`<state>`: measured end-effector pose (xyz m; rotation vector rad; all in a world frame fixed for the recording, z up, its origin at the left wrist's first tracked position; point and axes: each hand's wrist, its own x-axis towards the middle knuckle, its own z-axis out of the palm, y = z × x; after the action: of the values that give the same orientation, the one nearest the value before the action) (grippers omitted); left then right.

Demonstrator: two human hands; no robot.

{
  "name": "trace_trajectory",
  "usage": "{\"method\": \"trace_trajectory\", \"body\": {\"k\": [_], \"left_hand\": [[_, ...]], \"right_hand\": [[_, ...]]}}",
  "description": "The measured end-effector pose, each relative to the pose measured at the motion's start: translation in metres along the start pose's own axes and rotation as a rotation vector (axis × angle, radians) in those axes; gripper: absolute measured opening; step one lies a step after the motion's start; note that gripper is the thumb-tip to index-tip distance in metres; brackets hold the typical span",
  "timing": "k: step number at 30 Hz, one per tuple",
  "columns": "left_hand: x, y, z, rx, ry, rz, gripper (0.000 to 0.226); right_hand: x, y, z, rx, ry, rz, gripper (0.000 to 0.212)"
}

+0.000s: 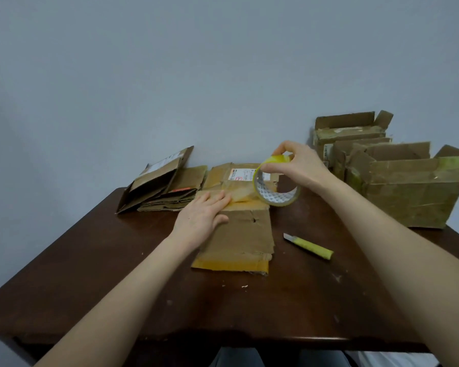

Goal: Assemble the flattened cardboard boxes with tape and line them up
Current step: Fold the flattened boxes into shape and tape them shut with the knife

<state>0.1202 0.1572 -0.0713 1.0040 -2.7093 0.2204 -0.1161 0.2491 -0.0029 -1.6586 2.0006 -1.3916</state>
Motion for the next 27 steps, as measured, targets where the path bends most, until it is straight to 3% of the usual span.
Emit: {"method": "trace_trajectory", "body": {"k": [2,5,8,10,14,22,27], "left_hand": [[-0.001,-0.014,0.001,-0.056,0.024,-0.007,0.050],[-0.002,-0.015,0.005,-0.036,0.026,0.023,0.050],[-0.002,-0.002,0.002,-0.001,0.045,-0.001,0.077],[0.000,0.007,-0.001,0.049,0.043,-0.024,0.083],[0.012,0.034,-0.003,0.104,0.020,-0.137,0.081],[0.014,0.058,0.010,0.114,0.043,-0.085,0.062],[0.000,0.019,0.009,0.142,0.071,-0.221,0.093]], "right_hand": [[-0.001,0.007,-0.011,-0.127,-0.042,0.007,0.039],[-0.008,0.032,-0.015,-0.084,-0.098,0.066,0.038],[-0.020,0.055,-0.001,-0.022,-0.149,0.090,0.039],[-0.023,0.064,0.007,0.003,-0.152,0.095,0.039],[-0.022,0.063,0.013,-0.018,-0.149,0.083,0.041],[-0.024,0.062,0.019,0.011,-0.094,0.112,0.042],[-0.028,0.061,0.021,0.124,-0.108,0.146,0.040]]}}
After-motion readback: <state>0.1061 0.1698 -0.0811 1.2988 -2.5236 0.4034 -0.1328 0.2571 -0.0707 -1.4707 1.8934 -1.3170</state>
